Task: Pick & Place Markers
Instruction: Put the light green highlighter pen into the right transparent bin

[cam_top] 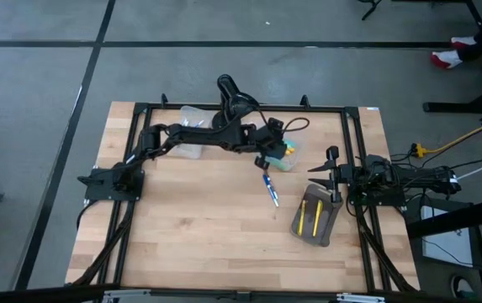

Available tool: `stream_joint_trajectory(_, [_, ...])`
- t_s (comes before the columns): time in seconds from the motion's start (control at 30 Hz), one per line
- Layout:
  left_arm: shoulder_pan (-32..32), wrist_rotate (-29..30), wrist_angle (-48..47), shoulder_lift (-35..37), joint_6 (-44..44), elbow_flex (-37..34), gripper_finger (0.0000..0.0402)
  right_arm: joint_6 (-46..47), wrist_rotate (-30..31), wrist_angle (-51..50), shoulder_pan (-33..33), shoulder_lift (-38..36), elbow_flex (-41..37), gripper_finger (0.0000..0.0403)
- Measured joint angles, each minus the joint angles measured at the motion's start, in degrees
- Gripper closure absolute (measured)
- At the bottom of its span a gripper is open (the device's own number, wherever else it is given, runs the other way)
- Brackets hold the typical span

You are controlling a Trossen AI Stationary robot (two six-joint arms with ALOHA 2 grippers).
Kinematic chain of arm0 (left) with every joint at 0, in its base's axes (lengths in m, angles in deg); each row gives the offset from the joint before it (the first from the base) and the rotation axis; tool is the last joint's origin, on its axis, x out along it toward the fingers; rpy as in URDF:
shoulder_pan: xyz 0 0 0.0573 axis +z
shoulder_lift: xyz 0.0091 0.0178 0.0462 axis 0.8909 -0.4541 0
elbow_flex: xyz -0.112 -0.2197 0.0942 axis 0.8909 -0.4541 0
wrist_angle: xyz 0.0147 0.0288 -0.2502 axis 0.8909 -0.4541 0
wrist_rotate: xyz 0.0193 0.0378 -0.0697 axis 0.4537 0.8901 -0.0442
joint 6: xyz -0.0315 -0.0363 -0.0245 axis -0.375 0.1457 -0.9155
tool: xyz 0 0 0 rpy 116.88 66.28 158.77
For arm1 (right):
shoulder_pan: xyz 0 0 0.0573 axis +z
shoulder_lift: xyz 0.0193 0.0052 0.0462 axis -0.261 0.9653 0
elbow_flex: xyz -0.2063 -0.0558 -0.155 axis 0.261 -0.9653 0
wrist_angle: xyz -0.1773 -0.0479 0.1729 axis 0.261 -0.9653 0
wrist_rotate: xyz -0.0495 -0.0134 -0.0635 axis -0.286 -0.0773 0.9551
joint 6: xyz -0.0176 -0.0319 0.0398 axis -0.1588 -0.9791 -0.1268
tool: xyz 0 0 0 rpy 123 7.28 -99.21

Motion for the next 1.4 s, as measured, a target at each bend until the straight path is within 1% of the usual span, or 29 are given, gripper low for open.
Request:
stream_joint_trajectory(0.17, [0.74,-3.18,-1.54,0.00,-3.83,0.00,0.0334,0.00,0.00,0.00,0.00,0.00,0.00,0.0276])
stream_joint_trajectory(0.4, [1.28,-6.66,-1.74,-0.37,-6.49,0.02,0.0334,0.00,0.00,0.00,0.01,0.00,0.00,0.0276])
stream_joint_trajectory(0.73, [0.89,-6.39,-2.52,-3.38,-6.51,0.00,0.0334,-0.01,0.00,0.00,0.02,0.02,0.00,0.0276])
stream_joint_trajectory(0.83, [0.87,-5.41,-2.65,-3.39,-6.49,0.00,0.0334,0.00,0.00,0.00,0.02,0.02,0.00,0.0276])
stream_joint_trajectory(1.07, [0.87,-5.38,-2.73,-3.39,-6.49,0.00,0.0332,0.00,0.02,0.00,0.01,0.02,0.00,0.0276])
stream_joint_trajectory(1.27, [0.87,-5.40,-2.21,-3.39,-6.47,0.00,0.0316,0.00,0.02,0.00,0.02,0.02,0.00,0.0276])
stream_joint_trajectory(1.4, [0.87,-4.03,-1.54,-3.37,-6.45,0.00,0.0298,0.00,0.02,0.00,0.00,0.02,0.00,0.0276])
